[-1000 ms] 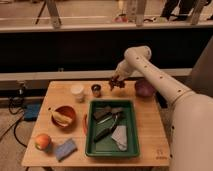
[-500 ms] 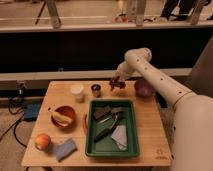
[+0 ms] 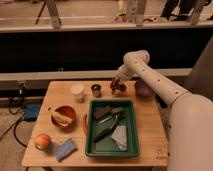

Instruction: Place grapes in table surface

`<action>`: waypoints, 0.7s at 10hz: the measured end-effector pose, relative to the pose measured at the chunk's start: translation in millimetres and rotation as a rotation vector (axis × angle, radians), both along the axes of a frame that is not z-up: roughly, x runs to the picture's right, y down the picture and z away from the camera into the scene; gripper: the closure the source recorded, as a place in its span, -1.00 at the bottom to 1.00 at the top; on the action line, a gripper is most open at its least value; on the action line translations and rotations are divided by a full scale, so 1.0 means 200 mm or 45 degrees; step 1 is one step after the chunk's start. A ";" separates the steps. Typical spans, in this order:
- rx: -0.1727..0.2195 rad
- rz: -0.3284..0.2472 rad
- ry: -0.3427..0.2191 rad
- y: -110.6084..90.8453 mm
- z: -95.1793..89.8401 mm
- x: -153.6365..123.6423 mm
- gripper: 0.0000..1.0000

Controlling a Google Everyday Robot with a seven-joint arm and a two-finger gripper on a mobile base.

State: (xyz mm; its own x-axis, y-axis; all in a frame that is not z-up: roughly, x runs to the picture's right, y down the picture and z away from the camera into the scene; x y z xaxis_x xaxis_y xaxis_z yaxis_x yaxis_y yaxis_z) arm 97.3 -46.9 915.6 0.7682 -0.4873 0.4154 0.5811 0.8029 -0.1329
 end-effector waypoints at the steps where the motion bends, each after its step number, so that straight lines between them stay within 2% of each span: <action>1: -0.014 -0.001 -0.001 0.02 0.01 0.01 1.00; 3: -0.032 0.000 0.003 0.03 0.02 0.02 0.84; 7: -0.066 0.002 0.008 0.06 0.05 0.01 -0.01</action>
State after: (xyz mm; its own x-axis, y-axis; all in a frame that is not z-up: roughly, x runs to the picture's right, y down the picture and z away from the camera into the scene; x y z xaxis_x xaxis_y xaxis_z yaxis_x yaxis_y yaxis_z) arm 100.0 -35.9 925.1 0.7717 -0.4637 0.4352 0.5788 0.7958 -0.1784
